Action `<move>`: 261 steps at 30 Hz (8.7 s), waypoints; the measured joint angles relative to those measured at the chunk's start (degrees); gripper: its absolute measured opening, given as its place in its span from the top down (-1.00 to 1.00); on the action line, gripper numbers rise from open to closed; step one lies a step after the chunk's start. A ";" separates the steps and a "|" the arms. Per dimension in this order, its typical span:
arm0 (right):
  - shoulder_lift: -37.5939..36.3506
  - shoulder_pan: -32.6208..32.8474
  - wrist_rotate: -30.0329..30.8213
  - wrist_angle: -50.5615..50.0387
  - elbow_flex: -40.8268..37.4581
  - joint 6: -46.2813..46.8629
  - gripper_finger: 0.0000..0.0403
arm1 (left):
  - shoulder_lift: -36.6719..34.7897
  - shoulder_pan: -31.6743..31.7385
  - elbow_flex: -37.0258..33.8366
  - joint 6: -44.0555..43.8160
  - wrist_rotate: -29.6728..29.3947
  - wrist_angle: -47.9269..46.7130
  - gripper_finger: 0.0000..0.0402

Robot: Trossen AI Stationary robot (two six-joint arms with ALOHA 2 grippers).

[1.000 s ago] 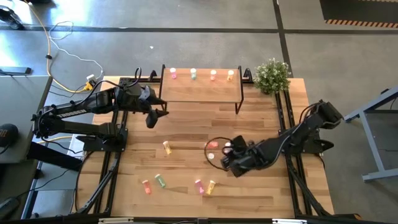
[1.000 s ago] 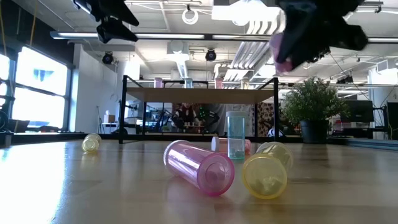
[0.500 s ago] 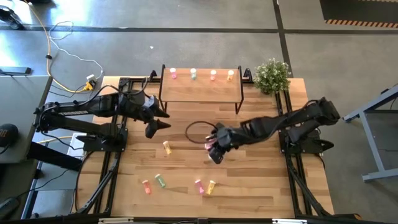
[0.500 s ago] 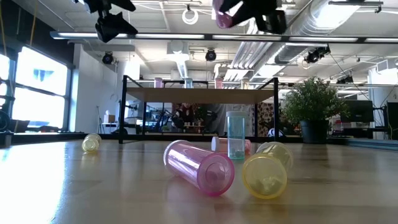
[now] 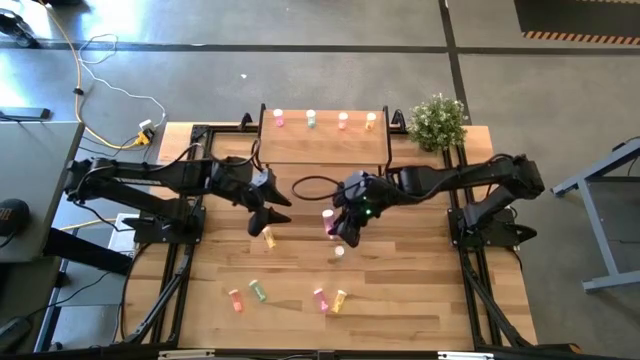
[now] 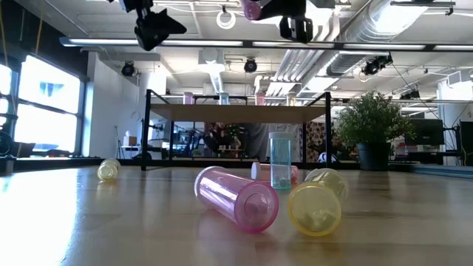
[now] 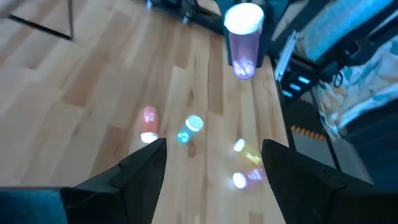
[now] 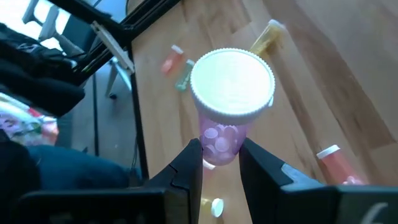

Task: Pick and place medicine bottles onto shelf by color
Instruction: Put the top pink pill bottle on the shelf aligned with the other pink pill bottle

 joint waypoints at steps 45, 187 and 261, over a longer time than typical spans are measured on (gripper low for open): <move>6.88 -1.37 -7.03 -0.67 0.00 -14.77 0.61 | 27.44 0.31 26.11 4.43 12.99 -10.87 -0.27; -17.75 -14.33 30.34 -1.81 -0.04 -10.56 -0.02 | 14.23 25.88 26.11 27.24 -14.49 -30.34 0.44; -17.77 -33.46 24.96 -2.60 -0.04 -20.36 -0.02 | 28.81 36.44 33.08 26.68 -13.69 -35.40 0.42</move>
